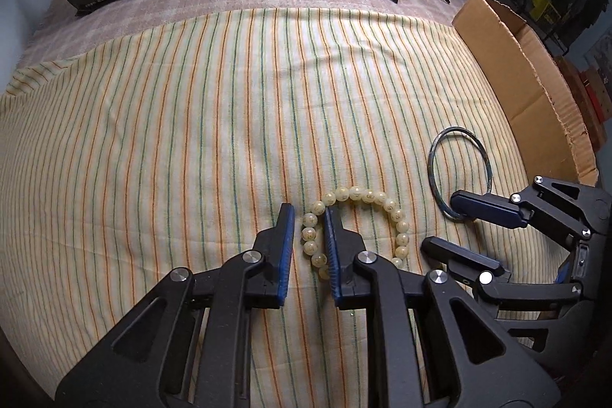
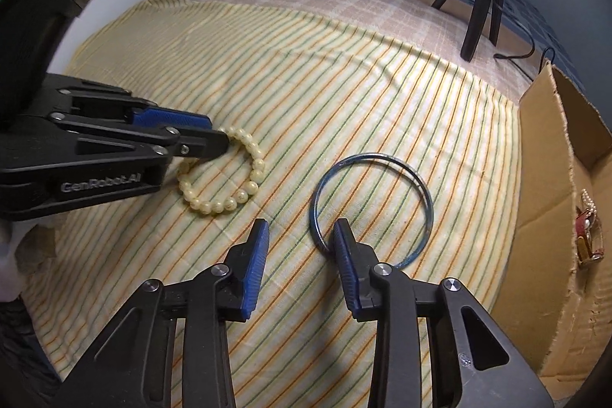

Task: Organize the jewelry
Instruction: 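Close left tool on the beaded bracelet while right tool grips the black bangle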

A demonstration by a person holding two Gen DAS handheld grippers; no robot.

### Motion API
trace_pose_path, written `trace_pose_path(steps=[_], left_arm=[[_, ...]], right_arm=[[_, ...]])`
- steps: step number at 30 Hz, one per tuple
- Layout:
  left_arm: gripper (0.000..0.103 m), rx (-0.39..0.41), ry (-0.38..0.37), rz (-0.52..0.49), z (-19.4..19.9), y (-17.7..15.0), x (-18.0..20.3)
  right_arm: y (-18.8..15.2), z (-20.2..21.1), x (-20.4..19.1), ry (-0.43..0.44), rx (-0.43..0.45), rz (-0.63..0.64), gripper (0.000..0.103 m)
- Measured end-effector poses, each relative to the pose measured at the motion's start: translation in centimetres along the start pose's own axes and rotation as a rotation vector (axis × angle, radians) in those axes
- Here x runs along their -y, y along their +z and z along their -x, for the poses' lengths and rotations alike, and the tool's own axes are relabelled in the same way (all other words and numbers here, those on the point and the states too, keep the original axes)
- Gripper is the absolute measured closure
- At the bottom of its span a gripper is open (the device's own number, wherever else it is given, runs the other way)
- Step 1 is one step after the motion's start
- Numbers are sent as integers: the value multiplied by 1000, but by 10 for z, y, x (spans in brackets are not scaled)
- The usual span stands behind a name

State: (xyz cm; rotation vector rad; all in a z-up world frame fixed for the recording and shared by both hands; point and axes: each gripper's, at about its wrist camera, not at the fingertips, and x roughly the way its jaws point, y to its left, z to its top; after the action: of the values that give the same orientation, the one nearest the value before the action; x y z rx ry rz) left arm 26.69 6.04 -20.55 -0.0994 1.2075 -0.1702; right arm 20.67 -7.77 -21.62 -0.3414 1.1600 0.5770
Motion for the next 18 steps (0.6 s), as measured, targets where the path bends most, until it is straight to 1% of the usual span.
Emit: trace_pose_path(steps=[1,3,5,8,11,16,18], left_arm=[[94,3,2,4,0,0,-1],[94,6,-4,12,-1,0,-2],[95,9,-4,14,-1,-1,-2],[97,14,-3,22,0,-2,-2],[97,19,-13,40,3,-2,-3],[97,33,-29,56,12,-6,-4],[97,44,-35,57,18,-6,-4]], right_arm=[[0,-1,0,0,0,1,71],[0,-1,0,0,-1,1,74],[-1,-2,-1,-7,3,8,86],[-1,-2,-6,-11,1,29,98],[0,-1,-10,-19,0,51,100],[1,9,-6,35,19,8,100],[1,16,-7,41,40,9,100]])
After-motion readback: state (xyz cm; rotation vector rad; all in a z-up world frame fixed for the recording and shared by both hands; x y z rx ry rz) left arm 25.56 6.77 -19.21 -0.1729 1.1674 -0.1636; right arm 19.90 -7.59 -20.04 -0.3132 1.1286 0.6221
